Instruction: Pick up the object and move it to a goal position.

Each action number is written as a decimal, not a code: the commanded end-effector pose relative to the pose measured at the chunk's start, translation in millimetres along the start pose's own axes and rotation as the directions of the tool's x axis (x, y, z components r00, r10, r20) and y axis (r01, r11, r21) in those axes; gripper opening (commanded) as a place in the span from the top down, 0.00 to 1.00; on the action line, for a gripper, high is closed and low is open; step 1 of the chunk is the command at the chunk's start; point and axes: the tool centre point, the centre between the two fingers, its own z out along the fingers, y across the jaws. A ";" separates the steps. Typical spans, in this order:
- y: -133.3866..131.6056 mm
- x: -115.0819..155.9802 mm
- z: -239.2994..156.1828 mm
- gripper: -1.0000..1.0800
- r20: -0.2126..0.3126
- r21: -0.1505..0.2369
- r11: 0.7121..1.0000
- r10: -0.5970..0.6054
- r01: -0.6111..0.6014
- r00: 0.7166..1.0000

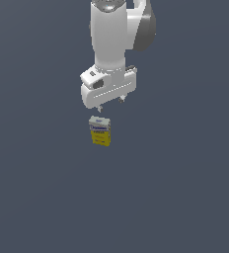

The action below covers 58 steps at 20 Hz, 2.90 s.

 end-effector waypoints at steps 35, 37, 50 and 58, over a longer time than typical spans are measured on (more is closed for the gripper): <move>44.8 -31.1 68.6 0.04 -0.002 -0.010 0.741 -0.671 0.671 0.741; 45.7 -32.0 70.0 0.04 -0.002 -0.010 0.731 -0.683 0.683 0.731; 46.4 -33.1 83.0 0.04 -0.001 -0.010 0.719 -0.695 0.695 0.719; 46.4 -33.5 117.1 0.04 -0.001 -0.010 0.717 -0.697 0.697 0.717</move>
